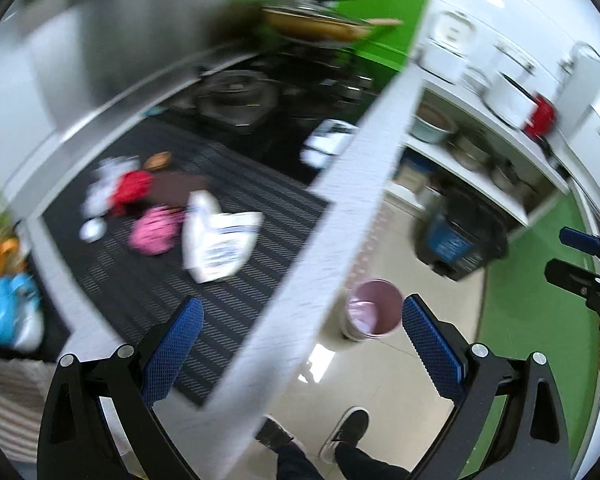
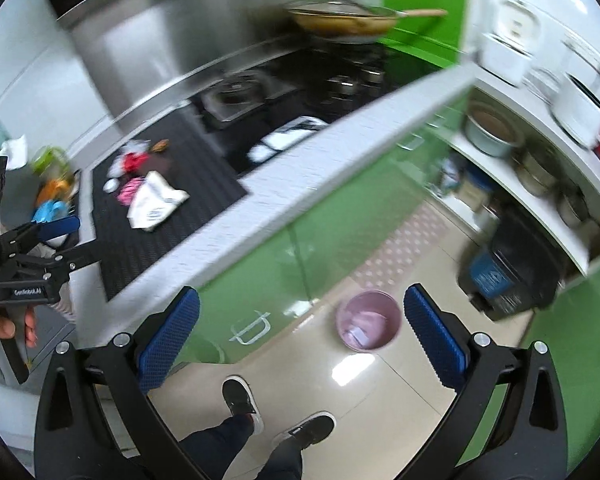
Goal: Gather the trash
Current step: 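Move both open tools back over the counter mat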
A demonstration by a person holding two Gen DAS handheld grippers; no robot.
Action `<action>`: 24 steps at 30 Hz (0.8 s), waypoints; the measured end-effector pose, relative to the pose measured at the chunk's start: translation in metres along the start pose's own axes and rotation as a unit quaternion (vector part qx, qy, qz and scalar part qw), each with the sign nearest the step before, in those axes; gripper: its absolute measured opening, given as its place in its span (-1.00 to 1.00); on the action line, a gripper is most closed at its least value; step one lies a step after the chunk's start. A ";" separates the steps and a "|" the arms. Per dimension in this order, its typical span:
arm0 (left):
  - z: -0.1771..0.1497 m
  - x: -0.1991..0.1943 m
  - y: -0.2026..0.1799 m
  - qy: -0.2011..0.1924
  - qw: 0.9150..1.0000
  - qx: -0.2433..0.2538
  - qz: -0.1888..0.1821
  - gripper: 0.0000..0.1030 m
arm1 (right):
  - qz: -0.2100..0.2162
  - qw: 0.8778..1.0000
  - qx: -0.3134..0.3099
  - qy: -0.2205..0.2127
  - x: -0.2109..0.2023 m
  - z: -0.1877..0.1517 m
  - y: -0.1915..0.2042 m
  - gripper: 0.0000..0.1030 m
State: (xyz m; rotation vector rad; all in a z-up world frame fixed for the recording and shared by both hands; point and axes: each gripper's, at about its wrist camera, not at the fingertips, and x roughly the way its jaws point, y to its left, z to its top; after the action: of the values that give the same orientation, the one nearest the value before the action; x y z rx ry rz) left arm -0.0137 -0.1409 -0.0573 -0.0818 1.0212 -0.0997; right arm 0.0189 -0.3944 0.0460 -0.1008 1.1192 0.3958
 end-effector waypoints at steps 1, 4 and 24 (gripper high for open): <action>-0.001 -0.004 0.013 -0.002 1.000 -0.009 0.007 0.86 | 0.005 1.000 -0.006 0.000 0.003 0.004 0.009 0.94; -0.004 -0.014 0.047 -0.003 0.999 -0.030 0.024 0.86 | 0.020 1.000 -0.024 0.002 0.016 0.018 0.041 0.94; 0.020 0.048 0.105 0.029 0.999 -0.046 0.003 0.86 | 0.039 0.996 -0.073 0.031 0.090 0.080 0.125 0.94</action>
State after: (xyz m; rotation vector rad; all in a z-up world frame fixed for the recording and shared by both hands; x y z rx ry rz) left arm 0.0328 -0.0418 -0.0991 -0.1598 1.0838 -0.0499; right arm 0.0759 -0.2331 0.0160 -0.1998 1.1575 0.5472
